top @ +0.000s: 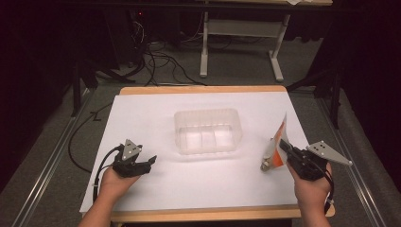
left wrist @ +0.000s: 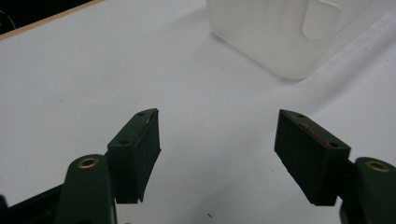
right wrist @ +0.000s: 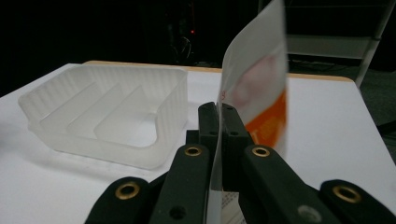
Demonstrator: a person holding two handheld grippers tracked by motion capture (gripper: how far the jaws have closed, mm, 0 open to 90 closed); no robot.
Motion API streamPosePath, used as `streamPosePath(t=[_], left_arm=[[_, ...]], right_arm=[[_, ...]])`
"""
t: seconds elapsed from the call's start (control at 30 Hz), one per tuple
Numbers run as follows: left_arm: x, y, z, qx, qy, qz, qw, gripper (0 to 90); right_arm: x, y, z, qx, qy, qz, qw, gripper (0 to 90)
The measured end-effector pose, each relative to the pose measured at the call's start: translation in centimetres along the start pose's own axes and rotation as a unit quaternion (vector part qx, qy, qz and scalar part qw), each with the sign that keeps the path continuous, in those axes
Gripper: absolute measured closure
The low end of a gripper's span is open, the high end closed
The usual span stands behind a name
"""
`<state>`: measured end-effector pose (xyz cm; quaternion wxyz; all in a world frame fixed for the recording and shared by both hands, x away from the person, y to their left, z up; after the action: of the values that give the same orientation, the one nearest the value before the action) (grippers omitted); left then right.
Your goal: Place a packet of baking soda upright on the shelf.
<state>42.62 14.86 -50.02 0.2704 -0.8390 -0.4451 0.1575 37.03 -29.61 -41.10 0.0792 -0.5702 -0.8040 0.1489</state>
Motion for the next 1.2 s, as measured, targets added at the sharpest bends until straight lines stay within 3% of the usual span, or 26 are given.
streamPosePath(t=[0.1, 0.37, 0.57, 0.73, 1.03, 1.07, 1.2], left_arm=[[0.1, 0.0, 0.0, 0.001, 0.0, 0.0, 1.0, 31.5], [0.0, 0.1, 0.1, 0.002, -0.001, -0.002, 1.0, 31.6], [-0.1, 0.1, 0.0, 0.001, 0.0, 0.0, 1.0, 31.5], [0.0, 0.0, 0.0, 0.001, 0.001, 0.001, 1.0, 31.6], [0.0, 0.0, -0.1, -0.002, 0.002, 0.005, 1.0, 31.5], [0.0, 0.0, -0.1, -0.002, 0.002, 0.005, 1.0, 31.6], [-0.1, 0.0, -0.1, -0.002, 0.002, 0.007, 1.0, 31.5]], right_arm=[[0.1, 0.2, -0.1, 0.002, -0.001, -0.004, 1.0, 90.0], [0.0, -1.1, -1.3, -0.008, -0.004, -0.016, 0.9998, 90.0], [0.4, -0.3, 0.0, 0.01, -0.021, -0.017, 0.9996, 90.0], [0.1, -0.3, 0.4, -0.012, -0.003, -0.018, 0.9998, 89.2], [0.6, -0.2, 1.2, -0.016, -0.007, -0.018, 0.9997, 78.5], [1.0, -0.2, 1.3, -0.02, -0.016, -0.021, 0.9994, 73.0], [1.5, -0.4, 1.6, -0.02, -0.03, -0.014, 0.9992, 68.5]])
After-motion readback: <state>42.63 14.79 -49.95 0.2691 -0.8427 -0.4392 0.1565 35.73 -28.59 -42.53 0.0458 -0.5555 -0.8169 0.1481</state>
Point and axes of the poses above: each handheld gripper's, and its own axes: y roughly forward along the jaws, z roughly out of its underside, x roughly to its left, the point moved 9 cm from there along y, roughly forward along the jaws, and after that the axes turned 8 degrees about -y, right-handed, at the moved point
